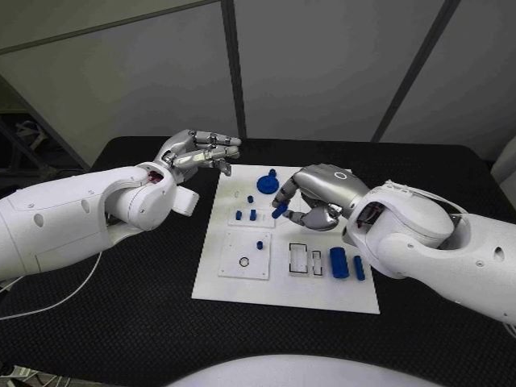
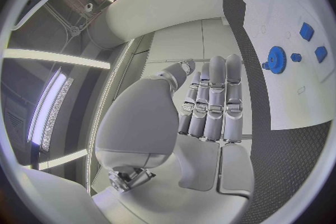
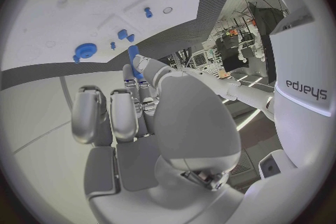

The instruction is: Assemble the parts on the task board

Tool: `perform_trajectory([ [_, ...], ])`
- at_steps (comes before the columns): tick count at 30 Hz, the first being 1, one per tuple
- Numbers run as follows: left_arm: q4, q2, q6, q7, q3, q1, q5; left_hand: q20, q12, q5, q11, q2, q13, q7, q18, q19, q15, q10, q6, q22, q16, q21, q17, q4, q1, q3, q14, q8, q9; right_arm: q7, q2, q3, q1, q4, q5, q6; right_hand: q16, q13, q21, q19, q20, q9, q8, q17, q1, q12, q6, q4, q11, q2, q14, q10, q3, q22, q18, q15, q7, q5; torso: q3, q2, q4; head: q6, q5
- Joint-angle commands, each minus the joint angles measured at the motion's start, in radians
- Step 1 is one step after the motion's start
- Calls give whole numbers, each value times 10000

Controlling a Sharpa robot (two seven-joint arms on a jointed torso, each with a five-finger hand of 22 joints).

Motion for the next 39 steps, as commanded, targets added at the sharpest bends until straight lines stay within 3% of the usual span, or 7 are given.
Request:
perform_trajectory([
  [1,11,27,87,38,9,10,19,56,35,-20,-7,96,14,14,-22,21,28,-83,-49,-10,-35,-57,-10,-2,-29,-31,61,-42,-1,388,371,-40,7,-154,417,-180,38,3,33,61,13,15,46,-6,-20,-12,16,0,-9,-65,307,68,28,243,-155,-47,44,25,-10,8,34,-5,46],
  [4,18,43,84,38,9,10,20,56,35,-20,-7,96,14,14,-22,21,28,-83,-49,-10,-35,-57,-10,-2,-29,-31,61,-42,-1,457,686,-100,-15,-321,487,-78,32,4,26,51,14,15,44,-18,-26,-16,16,1,-8,-65,305,68,30,232,-152,-46,46,33,-16,8,21,-21,94],
  [11,30,97,96,41,10,12,20,56,35,-20,-7,96,14,14,-22,21,28,-83,-49,-10,-35,-57,-10,-2,-29,-31,61,-42,-1,617,1204,-669,-123,-707,610,115,30,6,17,38,16,15,38,-24,-42,-30,8,4,-4,-72,304,61,28,219,-148,-43,51,52,-7,2,-26,-63,208],
  [16,10,117,95,46,11,13,20,56,35,-20,-7,96,14,14,-22,21,28,-83,-49,-10,-35,-57,-10,-2,-29,-31,61,-42,-1,700,1482,-897,-288,-975,635,180,29,6,17,35,19,13,29,-28,-48,-46,-3,1,0,-75,302,50,33,219,-147,-41,55,67,1,10,-21,-67,217],
  [21,-15,155,108,49,11,13,20,56,35,-20,-7,96,14,14,-22,21,28,-83,-49,-10,-35,-57,-10,-2,-29,-31,61,-42,-1,728,1702,-981,-387,-1223,582,191,31,7,20,36,20,12,24,-27,-48,-54,-10,-3,2,-74,303,46,38,222,-148,-39,57,76,8,11,-10,-74,232],
  [27,-27,176,120,52,11,13,20,56,35,-20,-7,96,14,14,-22,21,28,-83,-49,-10,-35,-57,-10,-2,-29,-31,61,-42,-1,732,1799,-1216,-421,-1403,493,223,14,9,7,17,22,11,18,-56,-51,-64,-17,-11,4,-84,297,42,39,202,-142,-37,60,88,0,6,-18,-82,246],
  [39,-57,188,136,69,11,13,20,57,53,-21,-7,109,17,15,-19,26,26,-98,-55,-17,-39,-69,-16,-6,-28,-38,64,-37,1,724,1852,-1301,-432,-1495,400,680,20,15,7,15,24,15,23,-49,-56,-64,-5,-16,2,-89,297,56,37,202,-142,-36,58,100,6,2,-25,-85,228],
])
